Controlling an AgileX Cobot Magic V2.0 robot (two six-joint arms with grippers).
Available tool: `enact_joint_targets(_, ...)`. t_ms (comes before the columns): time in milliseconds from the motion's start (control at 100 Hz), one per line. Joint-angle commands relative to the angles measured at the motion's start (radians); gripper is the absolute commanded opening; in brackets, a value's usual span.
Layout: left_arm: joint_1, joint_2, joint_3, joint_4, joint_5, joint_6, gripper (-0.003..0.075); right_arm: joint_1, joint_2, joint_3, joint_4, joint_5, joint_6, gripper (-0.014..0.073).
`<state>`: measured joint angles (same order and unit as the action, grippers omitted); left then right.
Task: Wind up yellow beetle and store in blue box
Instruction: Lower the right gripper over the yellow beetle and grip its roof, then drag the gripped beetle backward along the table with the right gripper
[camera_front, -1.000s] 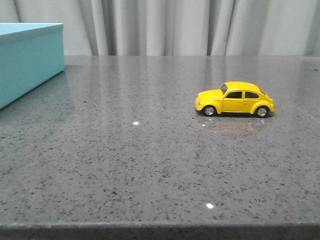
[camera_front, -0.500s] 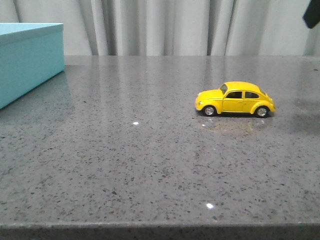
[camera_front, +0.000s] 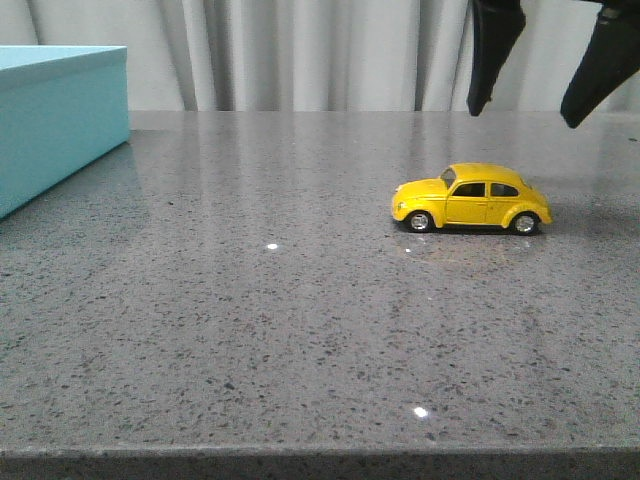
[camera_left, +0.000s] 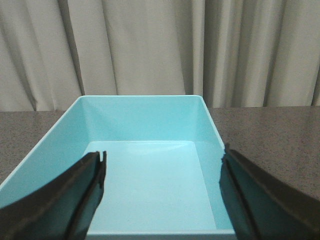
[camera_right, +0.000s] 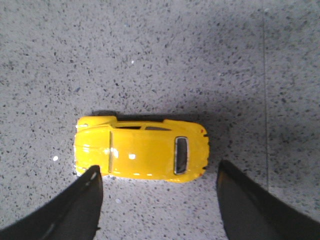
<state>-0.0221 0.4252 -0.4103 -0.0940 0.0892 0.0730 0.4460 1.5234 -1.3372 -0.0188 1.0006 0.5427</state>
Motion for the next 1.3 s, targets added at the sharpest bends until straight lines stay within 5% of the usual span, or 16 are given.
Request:
enact_joint_targets(0, -0.006, 0.013, -0.035, -0.007, -0.081, -0.01, 0.0473, 0.017, -0.005, -0.056, -0.029, -0.013, 0.031, 0.0486)
enact_joint_targets(1290, -0.006, 0.013, -0.035, -0.007, -0.08, -0.009, 0.0473, 0.035, 0.13, -0.109, -0.068, 0.067, 0.091, 0.0486)
